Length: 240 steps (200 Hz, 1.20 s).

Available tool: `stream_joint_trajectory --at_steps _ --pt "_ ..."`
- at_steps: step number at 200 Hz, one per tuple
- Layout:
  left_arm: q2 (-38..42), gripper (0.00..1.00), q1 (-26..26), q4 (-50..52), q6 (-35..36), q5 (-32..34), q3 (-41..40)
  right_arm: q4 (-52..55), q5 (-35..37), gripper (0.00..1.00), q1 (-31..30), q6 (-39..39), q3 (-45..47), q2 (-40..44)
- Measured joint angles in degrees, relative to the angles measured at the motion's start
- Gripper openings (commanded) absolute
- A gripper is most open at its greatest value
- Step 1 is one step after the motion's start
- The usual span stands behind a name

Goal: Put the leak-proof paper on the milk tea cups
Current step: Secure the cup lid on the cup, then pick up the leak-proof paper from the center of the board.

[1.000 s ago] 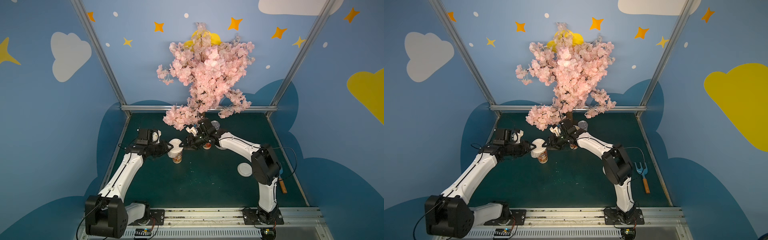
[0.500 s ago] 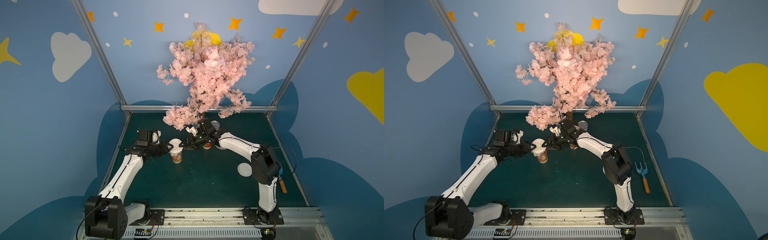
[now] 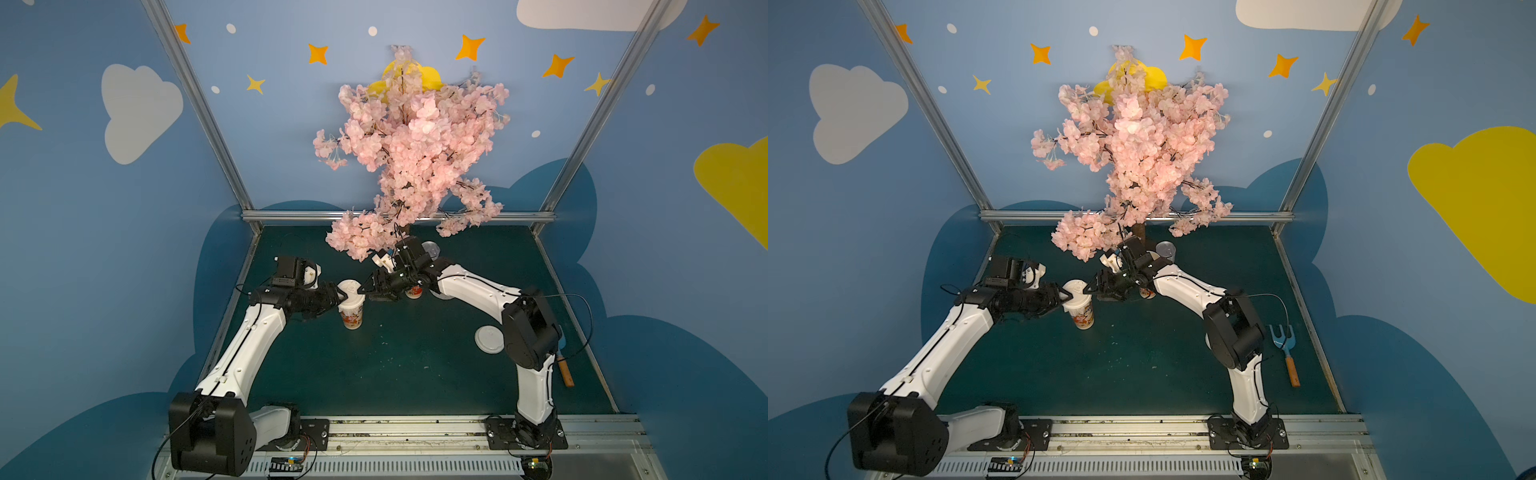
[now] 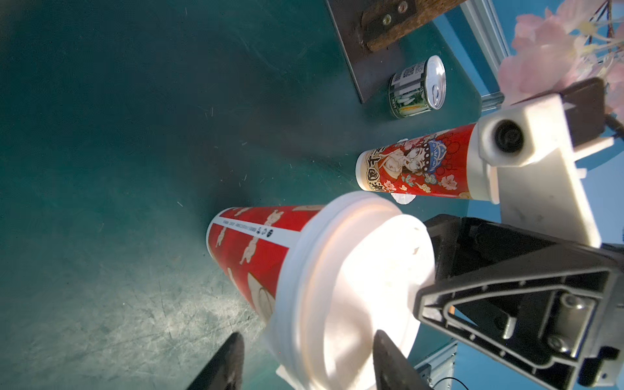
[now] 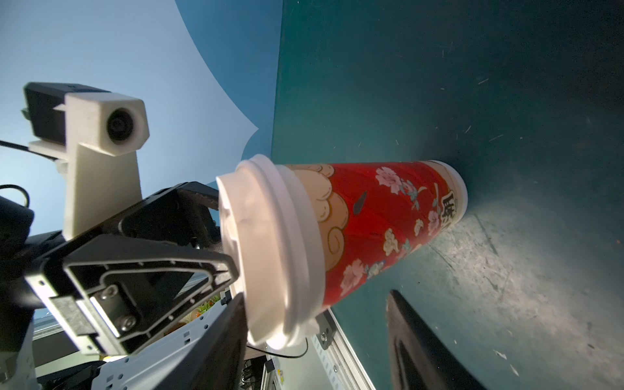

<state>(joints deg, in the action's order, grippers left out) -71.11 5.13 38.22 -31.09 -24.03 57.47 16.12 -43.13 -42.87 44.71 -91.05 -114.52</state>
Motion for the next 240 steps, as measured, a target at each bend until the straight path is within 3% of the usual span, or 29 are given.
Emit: stream_joint_trajectory --at_steps 37,80,87,113,138,172,201,240 --pt "-0.9 0.73 0.0 1.9 0.1 -0.1 3.3 1.7 -0.6 0.74 0.2 -0.1 -3.3 0.0" --pt "-0.7 0.9 0.0 5.6 1.3 1.8 7.7 3.1 -1.0 0.75 0.4 -0.7 -5.6 1.3" --pt "-0.5 0.99 0.0 6.3 1.5 2.1 8.6 3.8 -0.8 0.76 0.5 -1.0 -5.6 1.8" --pt "1.5 1.0 1.5 8.0 2.0 3.3 11.8 7.2 1.1 0.76 1.4 -3.4 -3.9 6.1" --pt "3.9 1.0 6.9 7.9 1.2 4.6 14.4 11.1 4.7 0.77 3.4 -6.7 0.2 13.9" --pt "3.3 1.0 18.5 5.0 -1.3 7.8 15.2 15.2 10.8 0.75 8.7 -10.9 9.4 26.0" --pt "0.1 0.95 25.7 1.1 -3.9 10.6 14.7 16.6 16.0 0.66 16.9 -11.3 20.9 34.4" --pt "-5.3 0.94 31.2 -3.0 -5.8 13.3 14.7 12.5 21.1 0.58 27.5 -10.2 35.5 39.0"
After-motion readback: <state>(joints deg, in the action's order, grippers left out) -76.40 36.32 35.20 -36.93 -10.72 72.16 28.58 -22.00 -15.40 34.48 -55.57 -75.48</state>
